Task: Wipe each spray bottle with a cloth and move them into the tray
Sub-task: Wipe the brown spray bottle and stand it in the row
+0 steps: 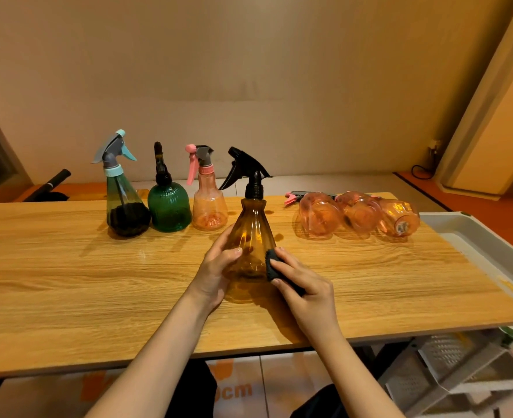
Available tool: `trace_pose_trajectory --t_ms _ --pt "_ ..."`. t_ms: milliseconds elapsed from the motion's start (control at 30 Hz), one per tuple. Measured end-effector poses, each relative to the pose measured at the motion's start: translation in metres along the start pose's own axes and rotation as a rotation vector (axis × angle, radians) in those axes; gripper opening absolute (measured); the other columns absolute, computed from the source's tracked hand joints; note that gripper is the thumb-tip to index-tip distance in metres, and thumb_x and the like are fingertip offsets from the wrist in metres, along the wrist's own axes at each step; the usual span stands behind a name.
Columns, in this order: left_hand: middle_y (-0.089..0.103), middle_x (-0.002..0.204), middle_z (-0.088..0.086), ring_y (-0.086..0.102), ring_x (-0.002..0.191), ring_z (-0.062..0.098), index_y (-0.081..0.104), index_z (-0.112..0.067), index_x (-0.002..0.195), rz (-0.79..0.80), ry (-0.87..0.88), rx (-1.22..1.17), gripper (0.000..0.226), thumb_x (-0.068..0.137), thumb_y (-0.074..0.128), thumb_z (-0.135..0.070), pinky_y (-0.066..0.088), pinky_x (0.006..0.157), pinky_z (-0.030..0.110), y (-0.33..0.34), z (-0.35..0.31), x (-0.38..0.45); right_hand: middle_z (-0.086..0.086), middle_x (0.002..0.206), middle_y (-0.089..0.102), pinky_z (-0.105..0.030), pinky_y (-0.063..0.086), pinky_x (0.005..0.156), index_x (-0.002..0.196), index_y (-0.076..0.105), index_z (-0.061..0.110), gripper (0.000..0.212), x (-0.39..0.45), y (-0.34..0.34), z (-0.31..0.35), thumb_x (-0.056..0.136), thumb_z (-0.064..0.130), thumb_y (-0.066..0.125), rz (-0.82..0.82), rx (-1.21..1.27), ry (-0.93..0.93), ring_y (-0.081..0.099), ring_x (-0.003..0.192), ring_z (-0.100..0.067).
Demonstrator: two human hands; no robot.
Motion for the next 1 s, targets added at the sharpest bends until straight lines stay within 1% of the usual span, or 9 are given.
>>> trace_pose_trajectory --t_ms 67,167,233,400,500,567,700,900,1000 --pt "0.069 0.112 0.008 0.067 0.102 0.025 0.049 -0.022 0.133 -0.001 -0.016 -0.005 0.097 0.045 0.087 -0.04 0.058 0.078 0.035 0.0 0.0 0.0 0.013 0.124 0.055 -0.017 0.039 0.1 0.117 0.059 0.009 0.039 0.0 0.0 0.0 0.08 0.02 0.061 -0.025 -0.005 0.012 0.053 0.118 -0.005" --pt "0.067 0.115 0.011 0.065 0.105 0.028 0.048 -0.02 0.134 -0.002 -0.028 -0.02 0.106 0.04 0.09 -0.048 0.058 0.081 0.038 0.001 -0.001 0.0 0.008 0.125 0.055 -0.017 0.039 0.1 0.12 0.057 0.012 0.04 0.0 0.0 0.002 0.081 0.019 0.059 -0.04 -0.064 -0.022 0.052 0.119 -0.004" --pt "0.067 0.115 0.012 0.065 0.105 0.028 0.05 -0.019 0.133 0.004 -0.038 -0.034 0.106 0.04 0.09 -0.049 0.058 0.082 0.039 0.002 -0.002 -0.001 0.007 0.125 0.055 -0.017 0.039 0.1 0.122 0.055 0.013 0.041 -0.001 0.0 0.003 0.081 0.018 0.059 -0.042 -0.074 -0.036 0.052 0.119 -0.005" --pt "0.066 0.115 0.015 0.065 0.104 0.029 0.051 -0.015 0.132 0.033 -0.048 -0.095 0.102 0.043 0.091 -0.045 0.058 0.08 0.04 0.003 -0.004 -0.002 0.017 0.124 0.054 -0.014 0.039 0.097 0.121 0.056 0.012 0.039 0.001 -0.001 0.004 0.082 0.02 0.059 -0.076 -0.028 0.02 0.053 0.117 0.0" --pt "0.069 0.107 0.012 0.068 0.095 0.025 0.054 -0.013 0.127 0.059 -0.059 -0.137 0.098 0.042 0.092 -0.043 0.059 0.074 0.037 0.005 -0.006 -0.004 0.013 0.123 0.054 -0.012 0.038 0.097 0.119 0.057 0.01 0.04 0.001 -0.002 0.002 0.081 0.009 0.064 -0.085 -0.034 0.032 0.051 0.117 0.004" --pt "0.069 0.11 0.011 0.067 0.098 0.025 0.053 -0.016 0.129 0.05 -0.072 -0.108 0.1 0.042 0.092 -0.047 0.058 0.074 0.035 0.005 -0.005 -0.004 0.012 0.123 0.055 -0.013 0.038 0.098 0.119 0.056 0.01 0.041 0.001 -0.003 -0.001 0.079 0.003 0.062 -0.091 -0.027 0.048 0.051 0.118 0.003" --pt "0.064 0.124 0.013 0.063 0.112 0.028 0.044 -0.019 0.138 0.018 -0.085 -0.025 0.112 0.042 0.09 -0.056 0.056 0.08 0.034 0.007 -0.003 -0.003 0.011 0.123 0.055 -0.015 0.039 0.098 0.119 0.057 0.009 0.039 0.0 -0.005 -0.001 0.08 0.008 0.063 -0.103 0.003 0.049 0.051 0.118 0.001" --pt "0.068 0.114 0.01 0.065 0.106 0.026 0.054 -0.018 0.13 0.011 -0.062 0.033 0.091 0.051 0.086 -0.05 0.056 0.084 0.035 0.008 -0.002 -0.003 0.01 0.125 0.056 -0.017 0.04 0.099 0.119 0.057 0.009 0.038 -0.002 -0.003 0.0 0.082 0.017 0.058 -0.099 -0.032 -0.012 0.053 0.118 -0.005" --pt "0.069 0.113 0.006 0.066 0.106 0.022 0.051 -0.021 0.13 -0.004 -0.055 0.059 0.098 0.045 0.088 -0.053 0.056 0.079 0.031 0.01 0.0 -0.004 0.006 0.125 0.056 -0.019 0.04 0.1 0.121 0.056 0.013 0.039 -0.002 -0.002 -0.001 0.083 0.017 0.058 -0.094 -0.053 -0.036 0.053 0.119 -0.007"
Point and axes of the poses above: each hand's wrist, its own x-axis towards the middle knuckle, its own y-axis out of the palm, z = x × y, the point moved 1 cm from there along x, towards the middle knuckle
